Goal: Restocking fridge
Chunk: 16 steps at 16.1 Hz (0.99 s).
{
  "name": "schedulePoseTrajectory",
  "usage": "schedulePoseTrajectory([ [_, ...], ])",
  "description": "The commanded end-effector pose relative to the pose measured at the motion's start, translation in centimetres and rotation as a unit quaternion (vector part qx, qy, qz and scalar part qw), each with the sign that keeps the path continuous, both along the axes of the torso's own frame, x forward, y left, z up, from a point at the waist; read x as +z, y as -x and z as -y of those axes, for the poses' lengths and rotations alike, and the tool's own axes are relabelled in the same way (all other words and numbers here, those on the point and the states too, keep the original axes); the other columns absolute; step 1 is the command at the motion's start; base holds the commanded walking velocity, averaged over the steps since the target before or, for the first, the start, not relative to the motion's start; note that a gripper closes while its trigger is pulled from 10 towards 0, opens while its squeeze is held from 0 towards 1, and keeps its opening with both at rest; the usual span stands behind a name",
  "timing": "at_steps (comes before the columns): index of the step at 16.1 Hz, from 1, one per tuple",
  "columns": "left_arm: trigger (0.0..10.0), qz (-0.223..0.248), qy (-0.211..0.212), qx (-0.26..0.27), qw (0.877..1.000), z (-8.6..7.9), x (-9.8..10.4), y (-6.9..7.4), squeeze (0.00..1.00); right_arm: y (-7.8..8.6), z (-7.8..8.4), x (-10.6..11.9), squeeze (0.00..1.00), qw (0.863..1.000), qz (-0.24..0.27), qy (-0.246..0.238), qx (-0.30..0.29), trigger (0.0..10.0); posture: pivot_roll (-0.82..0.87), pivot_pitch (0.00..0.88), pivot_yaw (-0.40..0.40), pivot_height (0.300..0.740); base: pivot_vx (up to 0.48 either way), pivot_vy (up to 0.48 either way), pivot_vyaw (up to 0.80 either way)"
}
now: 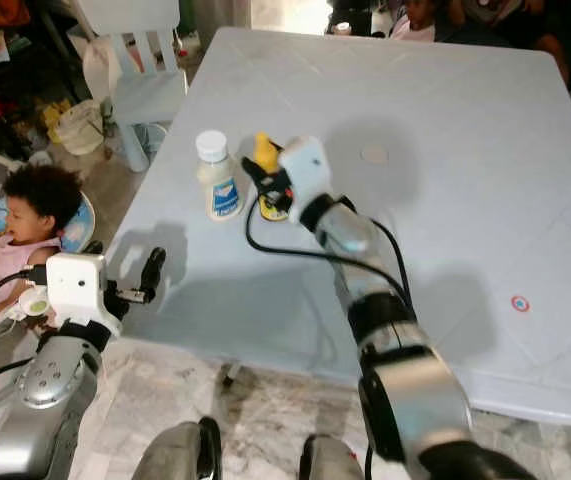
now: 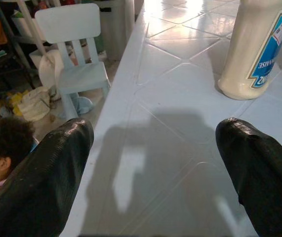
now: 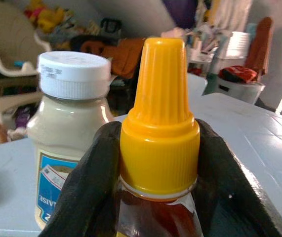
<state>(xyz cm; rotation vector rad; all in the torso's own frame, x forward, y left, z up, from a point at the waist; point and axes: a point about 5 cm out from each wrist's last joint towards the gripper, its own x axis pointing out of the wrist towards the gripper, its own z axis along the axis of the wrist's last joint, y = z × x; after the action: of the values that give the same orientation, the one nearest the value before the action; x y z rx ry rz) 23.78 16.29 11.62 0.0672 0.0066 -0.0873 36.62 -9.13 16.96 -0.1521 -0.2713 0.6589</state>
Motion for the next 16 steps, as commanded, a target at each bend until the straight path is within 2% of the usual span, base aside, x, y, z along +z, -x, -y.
schedulePoseTrajectory([
  [1,10.0,0.0,-0.004,0.006,1.0,-0.2,0.0,0.0,0.0,0.3,0.6,-0.7,0.0,1.0,-0.018,-0.004,-0.006,0.0,0.09,0.132,0.007,0.74,0.0,0.0,0.0],
  [3,10.0,-0.002,-0.002,0.006,1.0,-0.1,-0.2,0.0,0.0,1.5,1.7,-1.8,0.0,0.999,-0.031,-0.017,-0.022,0.0,0.07,0.108,0.001,0.74,0.0,0.0,0.0],
  [7,10.0,-0.004,-0.002,0.008,1.0,-0.4,-0.3,-0.1,0.0,2.8,2.2,-2.2,0.0,0.998,-0.04,-0.022,-0.03,0.0,0.06,0.09,0.0,0.74,0.0,0.0,0.0],
  [8,10.0,-0.003,-0.002,0.007,1.0,-0.3,-0.4,-0.4,0.0,3.2,2.9,-2.6,0.0,0.997,-0.048,-0.02,-0.049,0.0,0.06,0.08,0.002,0.74,0.0,0.0,0.0],
  [11,10.0,0.003,-0.002,0.006,1.0,-0.2,-0.2,-0.7,0.0,3.0,3.6,-1.9,0.0,0.995,-0.046,-0.037,-0.078,0.0,0.06,0.071,0.006,0.74,0.0,0.0,0.0],
  [14,10.0,0.004,-0.002,0.005,1.0,-0.2,-0.2,-0.8,0.0,3.0,3.5,-1.3,0.0,0.995,-0.041,-0.043,-0.084,0.0,0.06,0.057,0.007,0.74,0.0,0.0,0.0],
  [15,10.0,0.005,-0.002,0.005,1.0,-0.2,-0.2,-0.9,0.0,3.1,3.5,-1.3,0.0,0.995,-0.039,-0.038,-0.086,0.4,0.06,0.057,0.007,0.74,0.0,0.0,0.0],
  [16,10.0,0.006,0.0,0.006,1.0,-0.1,-0.2,-0.9,0.0,3.4,3.5,-1.4,0.0,0.995,-0.035,-0.025,-0.092,3.7,0.06,0.044,0.007,0.74,0.0,0.0,0.0],
])
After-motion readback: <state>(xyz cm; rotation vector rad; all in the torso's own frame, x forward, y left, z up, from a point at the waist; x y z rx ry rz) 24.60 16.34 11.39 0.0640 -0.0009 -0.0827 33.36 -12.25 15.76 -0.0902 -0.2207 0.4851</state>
